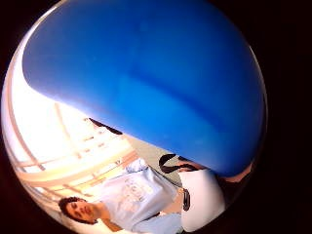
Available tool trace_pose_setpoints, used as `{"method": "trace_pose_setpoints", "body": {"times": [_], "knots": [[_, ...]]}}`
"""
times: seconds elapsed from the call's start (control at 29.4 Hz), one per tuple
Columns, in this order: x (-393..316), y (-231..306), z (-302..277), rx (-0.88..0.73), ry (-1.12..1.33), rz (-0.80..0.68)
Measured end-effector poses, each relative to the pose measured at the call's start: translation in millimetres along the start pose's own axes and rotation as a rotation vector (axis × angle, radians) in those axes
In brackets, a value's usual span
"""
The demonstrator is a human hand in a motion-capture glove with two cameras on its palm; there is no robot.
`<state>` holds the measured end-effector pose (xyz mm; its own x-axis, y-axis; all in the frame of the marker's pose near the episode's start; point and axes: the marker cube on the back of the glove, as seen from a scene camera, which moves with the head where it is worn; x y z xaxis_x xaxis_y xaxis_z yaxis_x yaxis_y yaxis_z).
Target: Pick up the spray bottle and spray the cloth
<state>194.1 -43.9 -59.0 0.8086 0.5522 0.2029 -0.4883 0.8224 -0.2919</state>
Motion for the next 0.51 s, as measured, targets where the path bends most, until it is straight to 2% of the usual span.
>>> {"method": "trace_pose_setpoints", "body": {"times": [0.27,0.51], "knots": [[-56,27,-4,0.157,-0.282,-0.260],[-127,61,18,0.270,-0.531,-0.500]]}}
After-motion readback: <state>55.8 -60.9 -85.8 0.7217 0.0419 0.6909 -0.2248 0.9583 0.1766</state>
